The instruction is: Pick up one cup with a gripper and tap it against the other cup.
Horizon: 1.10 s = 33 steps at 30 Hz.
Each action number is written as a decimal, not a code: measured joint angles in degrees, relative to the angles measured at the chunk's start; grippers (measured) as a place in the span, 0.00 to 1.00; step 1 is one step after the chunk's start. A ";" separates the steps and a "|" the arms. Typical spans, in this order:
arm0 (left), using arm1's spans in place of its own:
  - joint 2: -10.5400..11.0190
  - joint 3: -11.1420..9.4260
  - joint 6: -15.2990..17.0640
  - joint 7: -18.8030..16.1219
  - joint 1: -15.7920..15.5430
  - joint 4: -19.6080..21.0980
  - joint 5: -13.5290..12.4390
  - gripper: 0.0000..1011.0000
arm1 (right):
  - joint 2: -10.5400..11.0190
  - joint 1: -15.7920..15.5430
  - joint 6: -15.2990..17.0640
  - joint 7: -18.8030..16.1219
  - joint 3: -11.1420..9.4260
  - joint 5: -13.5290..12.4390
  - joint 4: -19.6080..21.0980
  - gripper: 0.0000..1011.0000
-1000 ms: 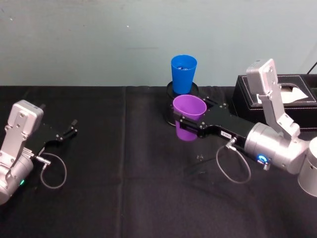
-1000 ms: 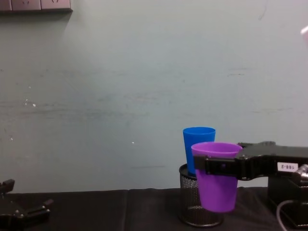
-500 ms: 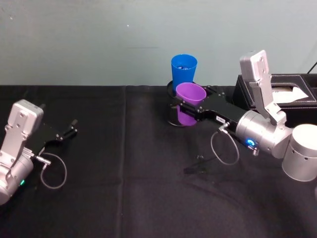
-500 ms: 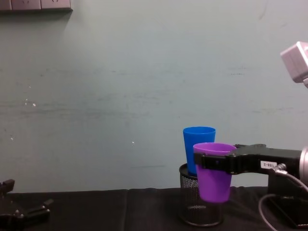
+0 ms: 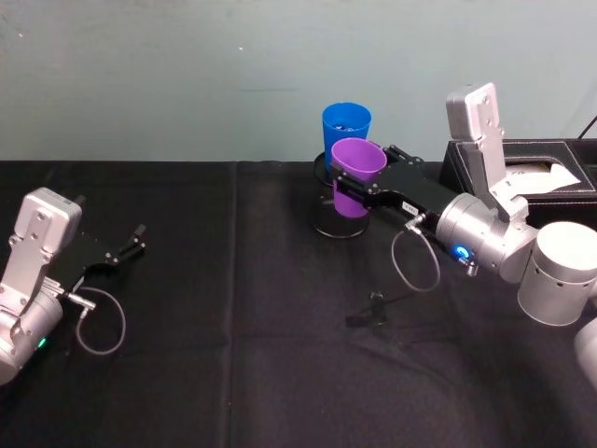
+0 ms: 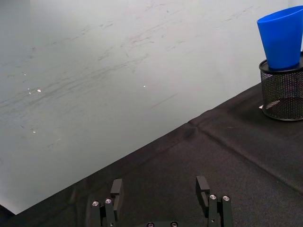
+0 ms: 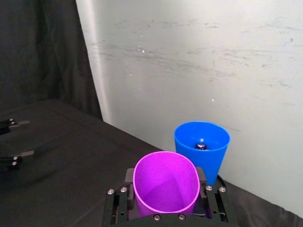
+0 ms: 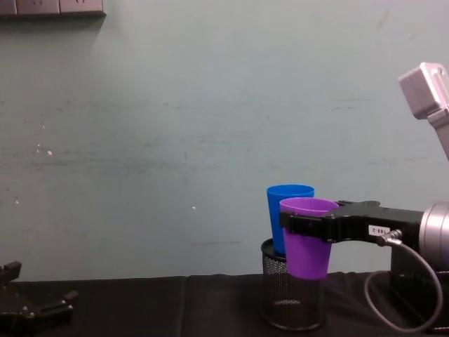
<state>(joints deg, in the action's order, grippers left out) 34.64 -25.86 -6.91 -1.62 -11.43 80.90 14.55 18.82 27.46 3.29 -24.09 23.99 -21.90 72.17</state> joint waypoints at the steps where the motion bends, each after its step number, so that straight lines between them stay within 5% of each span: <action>1: 0.00 0.00 0.00 0.00 0.00 0.00 0.00 0.99 | -0.10 0.17 -0.06 0.00 -0.04 0.13 -0.23 0.73; 33: 0.00 0.00 0.00 0.00 0.00 0.00 0.00 0.99 | -4.21 7.38 1.43 -0.41 -1.08 2.88 -8.54 0.73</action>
<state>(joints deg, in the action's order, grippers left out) 34.65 -25.86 -6.91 -1.62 -11.43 80.90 14.55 14.61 34.84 4.72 -24.50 22.91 -19.01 63.63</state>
